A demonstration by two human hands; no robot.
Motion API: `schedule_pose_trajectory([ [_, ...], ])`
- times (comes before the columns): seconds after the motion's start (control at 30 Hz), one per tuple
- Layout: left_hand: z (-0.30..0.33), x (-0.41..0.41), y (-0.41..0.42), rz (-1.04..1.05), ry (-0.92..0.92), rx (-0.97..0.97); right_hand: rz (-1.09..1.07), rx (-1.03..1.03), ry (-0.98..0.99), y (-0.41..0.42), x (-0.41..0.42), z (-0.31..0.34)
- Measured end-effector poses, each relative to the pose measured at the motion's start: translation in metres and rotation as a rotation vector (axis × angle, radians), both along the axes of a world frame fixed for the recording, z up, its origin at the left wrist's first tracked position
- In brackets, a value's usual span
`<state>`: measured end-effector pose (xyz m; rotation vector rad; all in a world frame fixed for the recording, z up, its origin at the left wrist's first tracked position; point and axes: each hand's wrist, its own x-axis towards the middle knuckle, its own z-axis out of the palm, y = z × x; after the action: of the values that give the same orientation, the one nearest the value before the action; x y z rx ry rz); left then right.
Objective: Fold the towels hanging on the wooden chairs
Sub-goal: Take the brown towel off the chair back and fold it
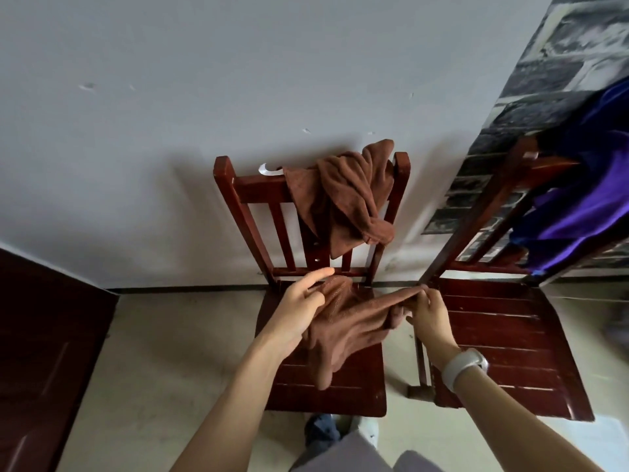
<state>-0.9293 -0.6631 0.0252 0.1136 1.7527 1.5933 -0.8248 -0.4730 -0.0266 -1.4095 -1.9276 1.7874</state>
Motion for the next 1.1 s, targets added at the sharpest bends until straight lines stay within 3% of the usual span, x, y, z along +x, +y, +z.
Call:
schedule_pose_trajectory([
  [0.07, -0.002, 0.003, -0.001, -0.035, -0.026, 0.025, -0.145, -0.383, 0.169, 0.005, 0.000, 0.002],
  [0.13, -0.004, 0.004, -0.005, -0.035, -0.006, 0.026, -0.245, -0.627, 0.276, 0.014, 0.001, 0.007],
  [0.23, -0.007, 0.002, -0.011, 0.048, -0.043, 0.038, -0.294, -0.802, 0.364, 0.021, 0.004, 0.012],
  [0.33, -0.010, 0.004, -0.007, 0.150, -0.066, -0.059, -0.138, -0.879, 0.385, 0.023, 0.006, 0.010],
  [0.43, -0.017, 0.008, -0.002, 0.113, 0.018, -0.237, 0.012, -0.801, 0.240, 0.024, 0.009, 0.005],
  [0.5, -0.018, 0.009, -0.002, 0.015, 0.176, -0.425, 0.064, -0.744, 0.089, 0.025, 0.013, 0.002],
  [0.57, -0.023, 0.009, -0.010, -0.111, 0.362, -0.585, 0.040, -0.650, 0.007, 0.028, 0.018, -0.005],
  [0.67, -0.030, 0.009, -0.022, -0.150, 0.485, -0.693, 0.005, -0.439, 0.005, 0.032, 0.026, -0.012],
  [0.77, -0.036, 0.011, -0.030, 0.006, 0.424, -0.604, 0.015, -0.258, 0.022, 0.033, 0.032, -0.016],
  [0.97, -0.034, 0.002, -0.040, 0.491, -0.068, -0.099, -0.063, -0.095, 0.072, 0.038, 0.035, -0.008],
  [1.1, -0.029, -0.006, -0.048, 0.334, -0.079, -0.006, -0.094, -0.030, 0.082, 0.048, 0.036, -0.002],
])
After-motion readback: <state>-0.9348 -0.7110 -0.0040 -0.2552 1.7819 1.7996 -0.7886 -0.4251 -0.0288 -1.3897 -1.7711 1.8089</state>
